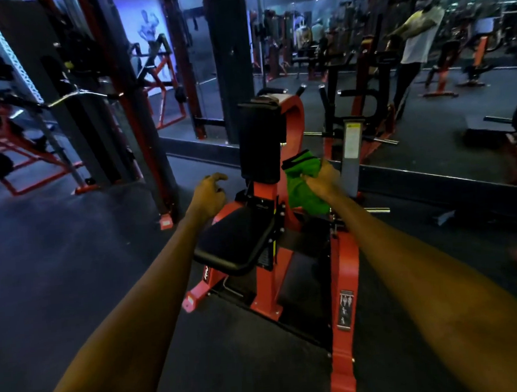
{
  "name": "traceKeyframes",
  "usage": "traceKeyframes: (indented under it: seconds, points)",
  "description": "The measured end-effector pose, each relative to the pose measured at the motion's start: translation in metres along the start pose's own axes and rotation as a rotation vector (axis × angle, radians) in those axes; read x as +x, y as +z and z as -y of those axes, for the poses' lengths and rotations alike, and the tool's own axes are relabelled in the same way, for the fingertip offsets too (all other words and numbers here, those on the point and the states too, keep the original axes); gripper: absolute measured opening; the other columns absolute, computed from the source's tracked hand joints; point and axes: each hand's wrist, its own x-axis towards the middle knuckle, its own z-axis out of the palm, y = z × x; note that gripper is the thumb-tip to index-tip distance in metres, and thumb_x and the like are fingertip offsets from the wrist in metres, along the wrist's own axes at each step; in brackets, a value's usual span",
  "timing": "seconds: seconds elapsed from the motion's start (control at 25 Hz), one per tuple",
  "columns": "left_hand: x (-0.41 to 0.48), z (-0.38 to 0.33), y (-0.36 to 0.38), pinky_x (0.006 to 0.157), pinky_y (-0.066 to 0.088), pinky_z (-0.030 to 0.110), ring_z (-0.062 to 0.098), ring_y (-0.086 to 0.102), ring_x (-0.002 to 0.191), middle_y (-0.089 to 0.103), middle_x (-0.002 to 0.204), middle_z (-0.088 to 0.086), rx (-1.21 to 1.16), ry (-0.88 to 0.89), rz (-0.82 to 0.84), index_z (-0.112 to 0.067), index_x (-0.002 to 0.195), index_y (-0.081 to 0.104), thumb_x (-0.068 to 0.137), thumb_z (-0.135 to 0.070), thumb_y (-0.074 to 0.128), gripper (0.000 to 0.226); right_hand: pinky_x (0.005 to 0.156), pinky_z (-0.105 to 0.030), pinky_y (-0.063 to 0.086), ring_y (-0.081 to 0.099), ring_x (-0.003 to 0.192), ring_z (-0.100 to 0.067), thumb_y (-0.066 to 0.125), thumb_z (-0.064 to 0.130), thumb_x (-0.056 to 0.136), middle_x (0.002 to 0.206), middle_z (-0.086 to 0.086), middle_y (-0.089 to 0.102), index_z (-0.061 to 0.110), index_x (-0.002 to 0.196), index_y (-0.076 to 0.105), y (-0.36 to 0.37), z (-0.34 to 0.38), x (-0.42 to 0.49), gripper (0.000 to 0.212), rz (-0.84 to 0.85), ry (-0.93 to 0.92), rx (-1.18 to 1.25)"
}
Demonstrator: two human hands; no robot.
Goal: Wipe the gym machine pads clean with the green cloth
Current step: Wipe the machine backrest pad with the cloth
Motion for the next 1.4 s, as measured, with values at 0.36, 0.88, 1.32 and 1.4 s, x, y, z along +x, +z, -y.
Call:
traceKeyframes:
  seconds: [0.36,0.88,1.32,1.4]
  points:
    - [0.176,0.039,0.037,0.096,0.04,0.028,0.034,0.056,0.119,0.052,0.136,0.019,0.004,0.071,0.044,-0.006,0.129,0.061,0.09,0.007,0.049,0.043,0.09,-0.037,0.048,0.06,0.119,-0.039,0.069,0.022,0.09,0.13,-0.021,0.063,0.006,0.135,0.053,0.036,0.029,0.138,0.051,-0.124,0.056,0.031]
    - [0.38,0.041,0.066,0.116,0.03,0.052,0.039,0.038,0.14,0.035,0.155,0.022,0.173,0.624,-0.077,-0.01,0.149,0.041,0.104,-0.029,0.035,0.049,0.087,-0.052,0.05,0.057,0.11,-0.04,0.07,0.021,0.08,0.121,-0.018,0.058,0.002,0.13,0.052,0.108,0.083,0.269,0.056,-0.641,-0.292,-0.229]
    - [0.47,0.081,0.105,0.117,0.028,0.048,0.033,0.037,0.142,0.044,0.152,0.015,0.059,1.005,0.012,-0.009,0.15,0.041,0.101,-0.017,0.035,0.05,0.097,-0.049,0.04,0.041,0.128,-0.029,0.061,0.052,0.092,0.146,-0.004,0.048,0.022,0.147,0.046,0.236,0.054,0.271,0.065,-0.664,-0.331,-0.616]
    - [0.475,0.085,0.11,0.116,0.029,0.049,0.034,0.038,0.14,0.045,0.15,0.015,0.037,1.034,0.005,-0.01,0.151,0.041,0.103,-0.021,0.032,0.049,0.095,-0.049,0.042,0.04,0.126,-0.027,0.063,0.051,0.091,0.143,-0.001,0.049,0.026,0.141,0.05,0.233,0.046,0.272,0.057,-0.678,-0.38,-0.657]
